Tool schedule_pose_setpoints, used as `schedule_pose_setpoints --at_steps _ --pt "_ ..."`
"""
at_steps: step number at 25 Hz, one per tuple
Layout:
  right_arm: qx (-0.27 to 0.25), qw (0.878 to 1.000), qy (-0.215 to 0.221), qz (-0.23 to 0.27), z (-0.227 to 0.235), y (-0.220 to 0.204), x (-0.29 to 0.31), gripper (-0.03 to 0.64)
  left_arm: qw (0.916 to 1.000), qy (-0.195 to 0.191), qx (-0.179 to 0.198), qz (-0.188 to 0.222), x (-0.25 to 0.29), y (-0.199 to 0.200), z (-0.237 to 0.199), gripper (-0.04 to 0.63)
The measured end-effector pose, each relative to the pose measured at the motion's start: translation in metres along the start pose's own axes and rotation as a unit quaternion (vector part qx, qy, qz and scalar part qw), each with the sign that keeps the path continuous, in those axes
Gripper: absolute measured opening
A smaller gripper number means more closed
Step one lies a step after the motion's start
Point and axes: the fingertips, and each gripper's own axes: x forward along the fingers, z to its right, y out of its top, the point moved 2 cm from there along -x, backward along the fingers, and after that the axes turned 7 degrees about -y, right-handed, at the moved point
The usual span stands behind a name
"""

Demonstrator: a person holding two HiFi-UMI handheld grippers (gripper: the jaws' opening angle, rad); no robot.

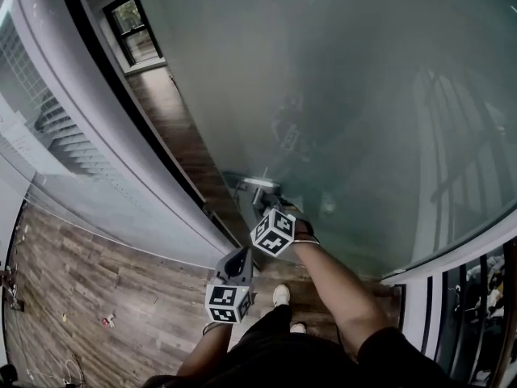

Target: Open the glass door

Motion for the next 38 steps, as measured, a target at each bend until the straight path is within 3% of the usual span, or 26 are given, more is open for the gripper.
schedule_pose_setpoints --at_steps 8,14,25,35,38 --pt "0.027 0.999 -0.017 -0.020 0.059 -0.005 0.075 0.014 0.9996 -0.020 -0.001 -0.018 0.098 0.015 -0.053 -0.002" --pt "0.050 0.997 -0.034 -0.039 0.122 -0.021 0.109 0.014 0.9995 -0.031 -0.007 0.002 0.170 0.048 -0.085 -0.002" --pt "0.090 0.991 -0.068 -0.073 0.222 -0.050 0.167 0.014 0.9967 -0.072 -0.021 0.031 0.255 0.100 -0.093 -0.002" --pt "0.140 0.982 -0.085 -0.095 0.334 -0.099 0.214 0.014 0.9990 -0.035 -0.026 0.009 0.328 0.110 -0.104 -0.002" --pt "0.163 0.979 -0.076 -0.100 0.370 -0.121 0.228 0.014 0.9994 -0.032 -0.006 0.009 0.361 0.118 -0.096 -0.002"
